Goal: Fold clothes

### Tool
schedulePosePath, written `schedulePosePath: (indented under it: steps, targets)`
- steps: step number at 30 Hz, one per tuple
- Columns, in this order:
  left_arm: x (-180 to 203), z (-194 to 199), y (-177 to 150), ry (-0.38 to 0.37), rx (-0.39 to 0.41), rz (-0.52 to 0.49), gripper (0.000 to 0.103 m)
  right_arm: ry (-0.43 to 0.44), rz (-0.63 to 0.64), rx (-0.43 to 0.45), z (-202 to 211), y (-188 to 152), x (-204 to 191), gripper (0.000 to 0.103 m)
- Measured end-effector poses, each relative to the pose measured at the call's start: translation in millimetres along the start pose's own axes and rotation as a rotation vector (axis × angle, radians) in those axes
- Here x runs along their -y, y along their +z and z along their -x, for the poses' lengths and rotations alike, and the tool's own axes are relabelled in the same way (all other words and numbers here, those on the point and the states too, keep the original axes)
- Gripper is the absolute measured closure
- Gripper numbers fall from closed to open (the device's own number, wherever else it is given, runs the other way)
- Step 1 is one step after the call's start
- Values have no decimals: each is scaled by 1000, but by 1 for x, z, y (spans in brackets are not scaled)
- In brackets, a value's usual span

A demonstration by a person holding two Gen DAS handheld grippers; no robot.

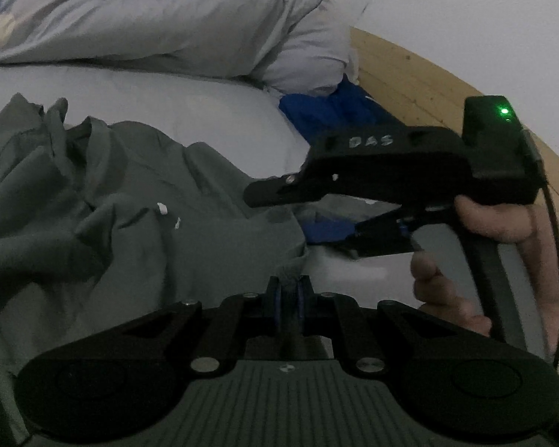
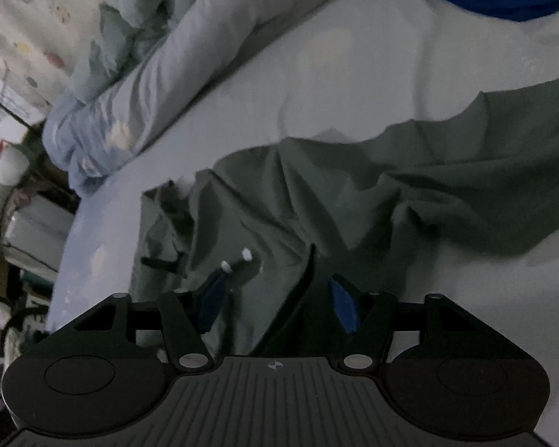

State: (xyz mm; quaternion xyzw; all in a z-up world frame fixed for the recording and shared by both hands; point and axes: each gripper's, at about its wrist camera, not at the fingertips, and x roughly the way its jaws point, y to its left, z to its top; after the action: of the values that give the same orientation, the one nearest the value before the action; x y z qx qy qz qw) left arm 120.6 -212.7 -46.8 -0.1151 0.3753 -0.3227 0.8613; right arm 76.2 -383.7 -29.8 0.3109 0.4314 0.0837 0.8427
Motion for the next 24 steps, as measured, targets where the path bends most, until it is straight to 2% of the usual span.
schedulePosePath:
  steps: [1,3,9,14,18,24]
  targets:
    - [0,1,1,-2,-1,2,92,0,11,5,0,-1,-2,76]
    - [0,9,3,-8,8,6,92,-11,67,29,6,-2,-11,100]
    - [-3,51,31,-25,108,27,92,24,199,93,39,10,-71,100]
    - [-32,125,59,20,276,102,92,79,301,124,53,26,-153,100]
    - [-77,190,81,79,378,179,92,143,399,102,40,37,-231,100]
    - [-156,275,102,204,488,275,92,232,556,36,-19,40,-373,100]
